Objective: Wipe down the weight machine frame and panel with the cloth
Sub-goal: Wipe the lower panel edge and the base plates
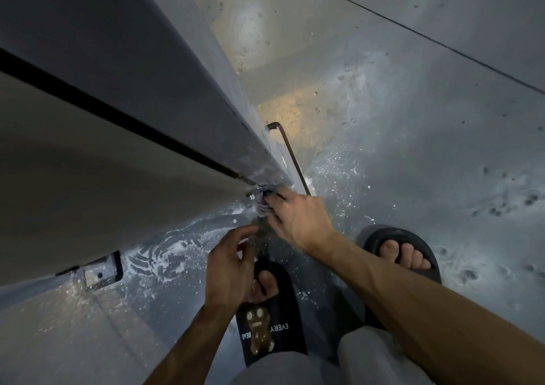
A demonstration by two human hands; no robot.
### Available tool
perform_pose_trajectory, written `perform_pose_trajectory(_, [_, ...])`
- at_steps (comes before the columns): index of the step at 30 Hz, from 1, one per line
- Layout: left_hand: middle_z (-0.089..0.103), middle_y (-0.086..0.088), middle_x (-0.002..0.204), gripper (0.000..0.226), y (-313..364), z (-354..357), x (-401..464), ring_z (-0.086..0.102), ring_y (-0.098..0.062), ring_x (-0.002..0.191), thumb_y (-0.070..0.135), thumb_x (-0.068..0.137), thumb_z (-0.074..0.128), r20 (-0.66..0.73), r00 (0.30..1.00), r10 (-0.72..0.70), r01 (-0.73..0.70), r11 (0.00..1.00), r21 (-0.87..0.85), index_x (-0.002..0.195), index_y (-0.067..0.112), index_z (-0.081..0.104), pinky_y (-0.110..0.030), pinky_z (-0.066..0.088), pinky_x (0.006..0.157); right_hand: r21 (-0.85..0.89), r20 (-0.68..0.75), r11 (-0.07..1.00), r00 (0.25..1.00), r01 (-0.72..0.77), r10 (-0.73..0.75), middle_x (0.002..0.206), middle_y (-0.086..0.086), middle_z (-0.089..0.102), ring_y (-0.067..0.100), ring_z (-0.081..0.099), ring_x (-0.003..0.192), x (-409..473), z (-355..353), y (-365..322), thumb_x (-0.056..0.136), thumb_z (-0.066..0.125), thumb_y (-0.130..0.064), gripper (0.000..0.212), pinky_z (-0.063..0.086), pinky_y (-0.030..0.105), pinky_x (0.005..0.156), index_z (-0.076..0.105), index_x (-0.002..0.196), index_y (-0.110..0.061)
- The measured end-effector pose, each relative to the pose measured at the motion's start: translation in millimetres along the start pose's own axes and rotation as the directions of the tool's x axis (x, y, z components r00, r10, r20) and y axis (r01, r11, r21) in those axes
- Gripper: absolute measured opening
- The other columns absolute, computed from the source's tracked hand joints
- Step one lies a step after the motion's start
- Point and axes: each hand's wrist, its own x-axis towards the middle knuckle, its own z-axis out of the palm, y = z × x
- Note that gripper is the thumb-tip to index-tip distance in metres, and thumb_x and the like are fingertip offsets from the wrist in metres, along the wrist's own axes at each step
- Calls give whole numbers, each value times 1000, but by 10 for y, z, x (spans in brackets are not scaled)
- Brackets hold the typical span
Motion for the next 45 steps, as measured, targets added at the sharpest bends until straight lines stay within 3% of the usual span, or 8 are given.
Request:
perform_pose_trajectory(5, [76,8,92,19,128,56,119,70,-5,85,26,104,56,35,996,-77,83,971,-223,108,29,74,-20,53,80,563,128,724,907,-400,402,77,-2,71,15,66,66,-189,68,-307,97,54,-42,25,53,33,62,68,100,-22])
perform_pose_trajectory(8, [75,5,85,20,172,109,190,71,-16,84,39,102,58,167,979,-113,157,948,-278,99,29,75,-34,55,81,672,242,593,888,-444,391,65,-7,66,5,58,54,-255,19,-206,100,55,-27,17,42,21,54,71,94,-23])
perform_pose_trajectory(12, [76,16,107,19,210,175,266,70,2,98,37,101,61,231,959,-162,235,911,-337,117,37,72,-13,52,76,736,323,529,906,-422,274,95,2,69,16,66,83,-445,17,-179,98,55,-13,19,55,34,77,73,99,-17])
perform_pose_trajectory(16, [75,-4,93,27,61,212,428,70,-21,88,34,104,57,-21,970,-241,233,956,-180,99,15,75,-30,50,73,790,378,384,873,-477,307,109,-5,66,6,63,90,-487,-105,-14,100,57,-7,34,50,14,78,71,127,-23])
perform_pose_trajectory(21, [66,-5,86,19,-18,249,553,64,-27,88,27,98,68,-190,937,-292,250,943,-219,93,8,68,-27,43,74,788,341,350,833,-506,435,89,-18,68,-1,63,79,-544,-269,239,100,60,-16,21,48,21,76,73,108,-30])
perform_pose_trajectory(27, [69,3,76,21,189,481,671,63,2,65,31,90,77,-275,945,-179,140,978,-155,87,12,72,0,37,56,783,345,356,833,-510,433,91,-4,75,3,66,76,-635,-301,278,100,61,-15,15,54,25,78,73,99,-25])
perform_pose_trajectory(34, [64,3,75,21,303,714,685,60,-12,69,11,80,79,-202,977,-72,46,991,-128,76,24,63,-28,53,70,775,342,353,817,-525,465,84,-1,75,0,65,64,-617,-278,280,99,60,-10,19,52,17,64,74,102,-23])
perform_pose_trajectory(45, [73,-3,94,16,99,516,609,69,-20,84,26,87,75,-260,965,-41,36,999,-22,99,15,74,-31,57,78,758,355,352,801,-549,483,82,-5,74,-1,64,67,-663,-278,314,100,58,-9,21,50,17,69,74,101,-23])
